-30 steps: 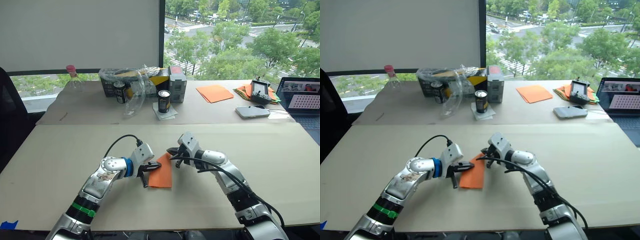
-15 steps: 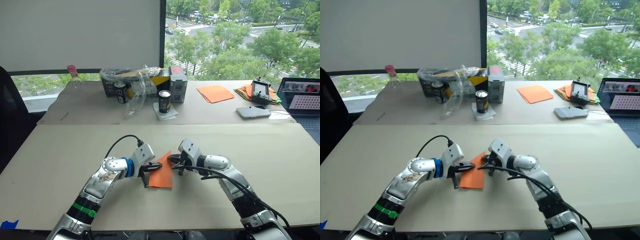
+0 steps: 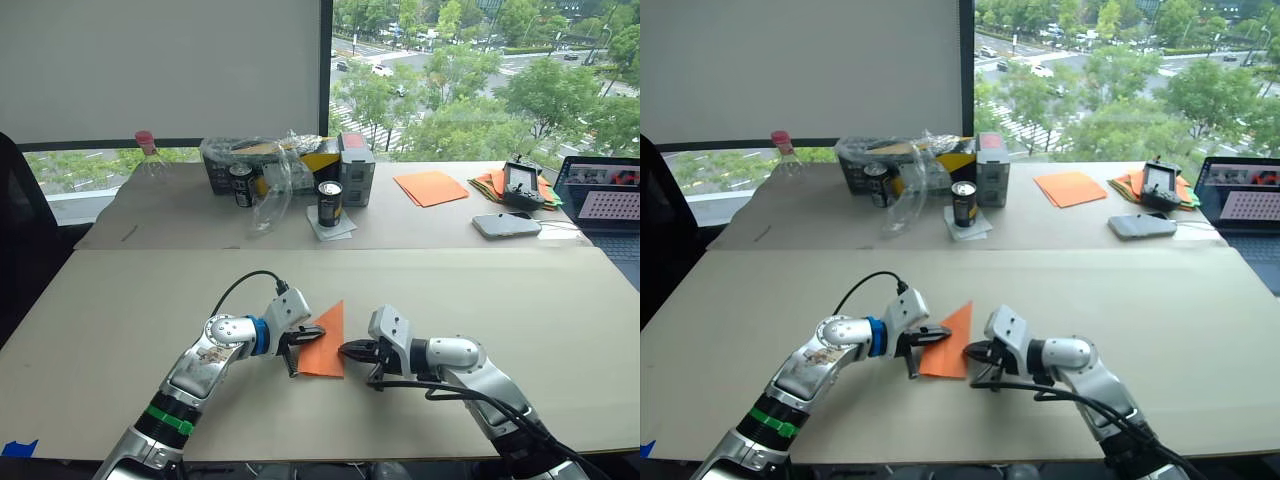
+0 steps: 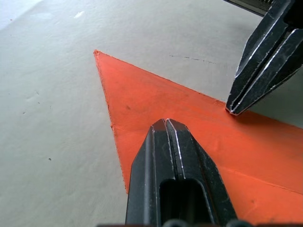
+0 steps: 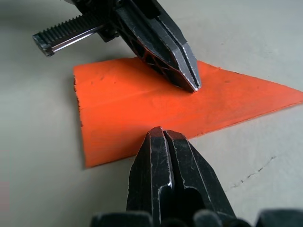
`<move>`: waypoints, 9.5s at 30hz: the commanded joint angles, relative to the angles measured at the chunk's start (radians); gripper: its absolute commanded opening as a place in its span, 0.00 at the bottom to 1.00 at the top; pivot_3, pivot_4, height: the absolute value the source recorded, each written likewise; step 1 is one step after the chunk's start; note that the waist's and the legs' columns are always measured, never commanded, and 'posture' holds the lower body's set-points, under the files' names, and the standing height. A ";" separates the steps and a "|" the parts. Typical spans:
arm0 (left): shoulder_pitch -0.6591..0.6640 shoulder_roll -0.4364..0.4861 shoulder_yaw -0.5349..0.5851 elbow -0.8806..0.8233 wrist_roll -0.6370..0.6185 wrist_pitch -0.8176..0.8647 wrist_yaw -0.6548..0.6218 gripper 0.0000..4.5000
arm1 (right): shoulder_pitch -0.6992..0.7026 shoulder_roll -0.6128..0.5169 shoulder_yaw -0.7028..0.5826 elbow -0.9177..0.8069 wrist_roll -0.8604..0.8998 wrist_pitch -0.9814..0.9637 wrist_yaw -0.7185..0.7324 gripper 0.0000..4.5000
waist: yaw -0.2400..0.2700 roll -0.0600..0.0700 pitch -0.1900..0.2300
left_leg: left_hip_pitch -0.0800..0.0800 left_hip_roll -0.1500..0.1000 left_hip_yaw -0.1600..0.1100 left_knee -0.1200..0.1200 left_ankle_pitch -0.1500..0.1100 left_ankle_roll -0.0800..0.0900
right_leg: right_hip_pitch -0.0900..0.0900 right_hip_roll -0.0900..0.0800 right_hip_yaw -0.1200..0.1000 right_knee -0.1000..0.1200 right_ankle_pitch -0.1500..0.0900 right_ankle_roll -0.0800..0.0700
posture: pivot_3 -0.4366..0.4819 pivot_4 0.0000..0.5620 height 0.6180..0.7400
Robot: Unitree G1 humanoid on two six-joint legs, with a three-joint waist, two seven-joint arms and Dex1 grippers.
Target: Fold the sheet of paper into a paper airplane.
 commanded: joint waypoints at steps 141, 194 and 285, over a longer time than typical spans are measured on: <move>-0.745 -0.035 0.071 0.773 -0.327 0.798 -0.218 0.79 | -0.029 -0.132 -0.063 -0.358 -0.058 0.202 -0.224 0.00 | -0.007 -0.007 0.007 | -0.008 -0.002 -0.002 -0.001 -0.001 0.000 | -0.007 0.000 -0.002 0.000 -0.003 0.000 | 0.48 0.27 0.43; -0.815 -0.118 0.025 0.849 -0.311 0.960 -0.273 0.78 | -0.014 -0.094 -0.116 -0.379 -0.063 0.327 -0.330 0.00 | -0.003 -0.007 0.008 | -0.010 -0.002 -0.001 0.003 0.000 -0.002 | -0.009 0.000 -0.001 0.003 -0.002 0.000 | 0.48 0.27 0.43; -0.487 -0.425 1.248 0.238 -1.048 1.153 1.559 0.99 | -0.212 0.008 -0.145 -0.233 -0.023 0.244 -0.342 0.00 | 0.006 -0.012 0.009 | -0.019 -0.002 0.003 0.020 0.001 -0.011 | -0.020 -0.001 0.005 0.020 -0.002 0.001 | 0.48 0.27 0.43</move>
